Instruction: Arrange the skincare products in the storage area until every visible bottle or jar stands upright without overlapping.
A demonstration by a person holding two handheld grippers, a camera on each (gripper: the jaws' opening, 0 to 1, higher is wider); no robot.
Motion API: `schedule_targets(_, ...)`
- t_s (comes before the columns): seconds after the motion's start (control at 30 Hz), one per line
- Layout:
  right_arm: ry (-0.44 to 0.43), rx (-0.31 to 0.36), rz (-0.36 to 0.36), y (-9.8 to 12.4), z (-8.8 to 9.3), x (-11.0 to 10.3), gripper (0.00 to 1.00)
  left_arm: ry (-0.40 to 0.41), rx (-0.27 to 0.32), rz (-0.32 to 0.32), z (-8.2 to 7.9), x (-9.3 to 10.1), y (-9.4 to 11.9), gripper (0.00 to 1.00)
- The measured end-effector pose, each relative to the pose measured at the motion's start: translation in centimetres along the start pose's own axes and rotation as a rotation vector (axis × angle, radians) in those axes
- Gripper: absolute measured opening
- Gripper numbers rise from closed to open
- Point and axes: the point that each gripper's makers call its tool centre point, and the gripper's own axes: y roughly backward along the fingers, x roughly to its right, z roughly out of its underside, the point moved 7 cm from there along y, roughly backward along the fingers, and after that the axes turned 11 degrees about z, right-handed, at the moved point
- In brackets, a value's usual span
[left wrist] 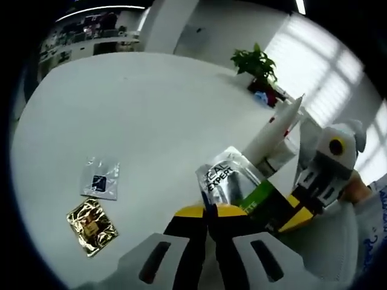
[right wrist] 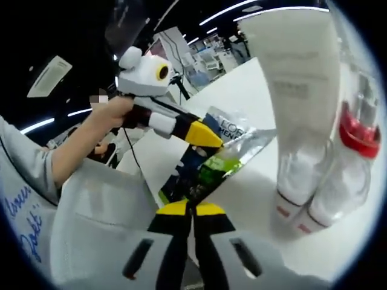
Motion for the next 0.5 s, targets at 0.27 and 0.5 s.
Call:
schedule_targets(0.27,0.118,-0.059,0.074,-0.8,0.8,0.1,0.03,0.062,0.025,0.013,0.7,-0.8,-0.6,0.0)
schedule_targets(0.5,0.169,-0.114,0.103,-1.2,1.4,0.1,0.03,0.048,0.015,0.003,0.9,-1.1,-1.1,0.0)
